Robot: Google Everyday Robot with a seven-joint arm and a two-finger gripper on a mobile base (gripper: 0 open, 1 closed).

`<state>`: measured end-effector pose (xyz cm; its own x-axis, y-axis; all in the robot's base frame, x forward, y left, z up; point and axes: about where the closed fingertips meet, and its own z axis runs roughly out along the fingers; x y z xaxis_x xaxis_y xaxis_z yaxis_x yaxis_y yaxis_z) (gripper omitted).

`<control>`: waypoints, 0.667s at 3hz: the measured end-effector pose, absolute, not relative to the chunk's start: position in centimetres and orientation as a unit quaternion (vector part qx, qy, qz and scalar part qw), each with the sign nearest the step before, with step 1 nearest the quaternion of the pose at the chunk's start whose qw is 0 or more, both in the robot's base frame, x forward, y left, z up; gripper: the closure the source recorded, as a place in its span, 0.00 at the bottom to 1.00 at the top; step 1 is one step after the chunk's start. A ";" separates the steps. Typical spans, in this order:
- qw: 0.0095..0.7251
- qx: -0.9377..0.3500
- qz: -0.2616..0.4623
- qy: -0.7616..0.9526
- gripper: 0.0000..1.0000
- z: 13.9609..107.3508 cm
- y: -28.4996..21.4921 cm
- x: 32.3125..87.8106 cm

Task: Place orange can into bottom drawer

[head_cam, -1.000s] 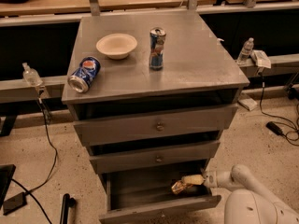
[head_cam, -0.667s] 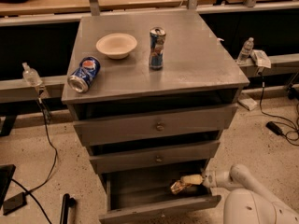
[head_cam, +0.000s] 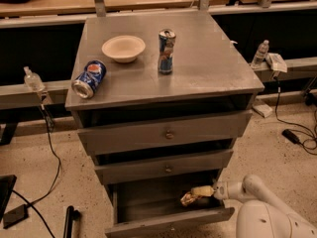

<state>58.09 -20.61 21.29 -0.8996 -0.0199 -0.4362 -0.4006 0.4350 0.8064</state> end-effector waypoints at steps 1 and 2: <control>0.182 -0.128 0.518 0.826 0.00 21.2 -20.3 58.0; 0.182 -0.128 0.518 0.826 0.00 21.1 -20.3 58.0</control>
Offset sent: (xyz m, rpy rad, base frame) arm -0.0004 0.0026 -0.0011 0.0019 0.0022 0.0031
